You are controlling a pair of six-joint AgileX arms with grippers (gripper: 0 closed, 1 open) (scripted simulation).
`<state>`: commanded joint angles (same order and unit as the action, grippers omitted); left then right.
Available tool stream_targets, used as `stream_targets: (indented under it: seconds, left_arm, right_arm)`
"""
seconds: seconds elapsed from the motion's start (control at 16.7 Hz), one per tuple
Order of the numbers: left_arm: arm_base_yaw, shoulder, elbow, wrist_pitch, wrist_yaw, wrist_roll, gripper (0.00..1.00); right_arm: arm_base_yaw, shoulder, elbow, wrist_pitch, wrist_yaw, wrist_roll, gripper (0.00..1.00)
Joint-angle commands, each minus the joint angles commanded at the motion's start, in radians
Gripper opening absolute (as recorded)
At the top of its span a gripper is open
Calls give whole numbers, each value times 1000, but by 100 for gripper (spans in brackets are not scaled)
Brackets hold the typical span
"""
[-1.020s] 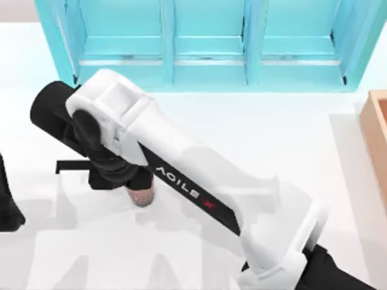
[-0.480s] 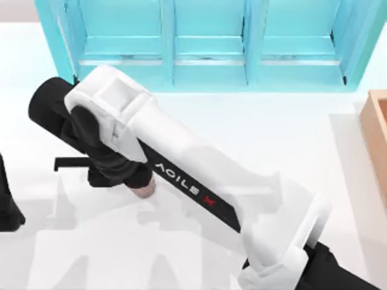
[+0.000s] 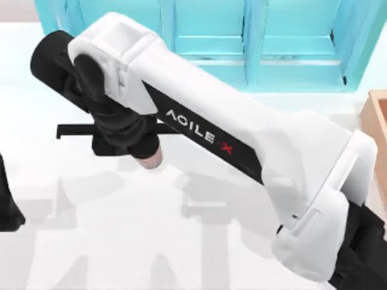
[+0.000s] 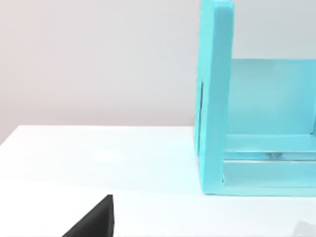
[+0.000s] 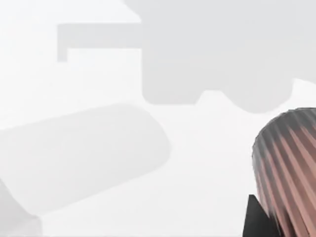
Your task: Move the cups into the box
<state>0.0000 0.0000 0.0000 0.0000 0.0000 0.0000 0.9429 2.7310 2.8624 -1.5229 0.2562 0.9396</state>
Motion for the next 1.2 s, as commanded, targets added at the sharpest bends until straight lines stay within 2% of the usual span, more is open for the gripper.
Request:
stream_targets:
  seconds: [0.3, 0.54, 0.78, 1.2]
  left_arm:
    - [0, 0, 0, 0, 0, 0, 100]
    - [0, 0, 0, 0, 0, 0, 100]
    - [0, 0, 0, 0, 0, 0, 100]
    - [0, 0, 0, 0, 0, 0, 100]
  right_arm:
    - [-38, -290, -510, 148, -12, -41, 0]
    - [-62, -493, -781, 256, -20, -65, 0]
    - [-73, -586, -882, 309, -24, -74, 0]
    - [-102, -594, -887, 297, -32, -108, 0]
